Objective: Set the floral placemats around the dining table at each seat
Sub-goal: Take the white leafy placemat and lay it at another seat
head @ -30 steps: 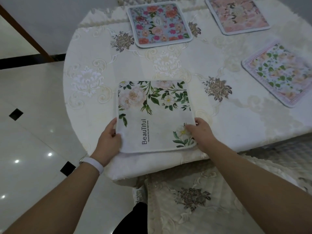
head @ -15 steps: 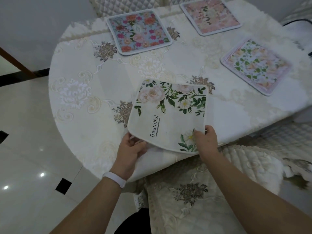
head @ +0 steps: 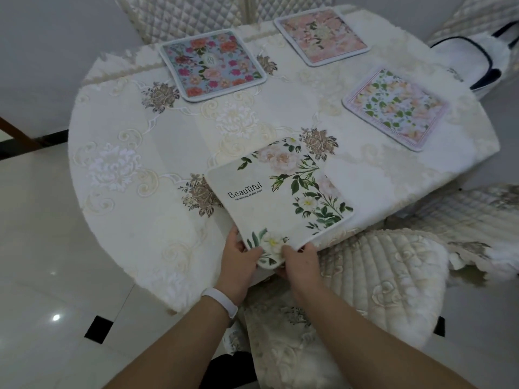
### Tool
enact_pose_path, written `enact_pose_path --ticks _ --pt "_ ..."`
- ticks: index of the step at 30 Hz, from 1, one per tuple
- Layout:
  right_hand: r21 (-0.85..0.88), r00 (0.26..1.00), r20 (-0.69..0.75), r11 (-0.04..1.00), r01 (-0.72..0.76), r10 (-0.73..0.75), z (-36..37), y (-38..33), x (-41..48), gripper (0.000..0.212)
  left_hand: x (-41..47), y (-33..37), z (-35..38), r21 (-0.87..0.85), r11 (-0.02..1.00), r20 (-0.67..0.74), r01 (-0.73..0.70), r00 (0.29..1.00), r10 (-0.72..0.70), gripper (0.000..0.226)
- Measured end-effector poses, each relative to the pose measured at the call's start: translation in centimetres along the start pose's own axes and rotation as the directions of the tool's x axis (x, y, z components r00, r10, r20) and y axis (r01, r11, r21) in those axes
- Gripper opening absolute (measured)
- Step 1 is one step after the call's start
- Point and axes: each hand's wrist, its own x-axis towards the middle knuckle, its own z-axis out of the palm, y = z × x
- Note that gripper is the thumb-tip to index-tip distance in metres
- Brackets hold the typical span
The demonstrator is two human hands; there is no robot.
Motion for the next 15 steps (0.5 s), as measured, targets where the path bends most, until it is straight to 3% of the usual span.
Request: enact_pose_path --ticks 5,10,15 --pt "0.01 0.998 0.046 0.998 -0.054 0.053 1.0 1.4 -0.1 0.027 0.0 0.0 -1.4 -0.01 1.0 -0.094 0.018 0.995 -0.019 0.065" --pt "0.087 0.996 -0.042 0.994 -0.071 0.074 -1.4 -1.5 3.5 0.035 0.2 -0.1 -1.6 0.014 0.999 -0.121 0.039 0.992 -0.037 0.075" --pt "-0.035 0.994 -0.088 0.997 0.064 -0.067 -5.5 -6.9 8.3 0.037 0.4 0.1 -1.5 0.084 0.996 -0.149 0.017 0.989 -0.004 0.077"
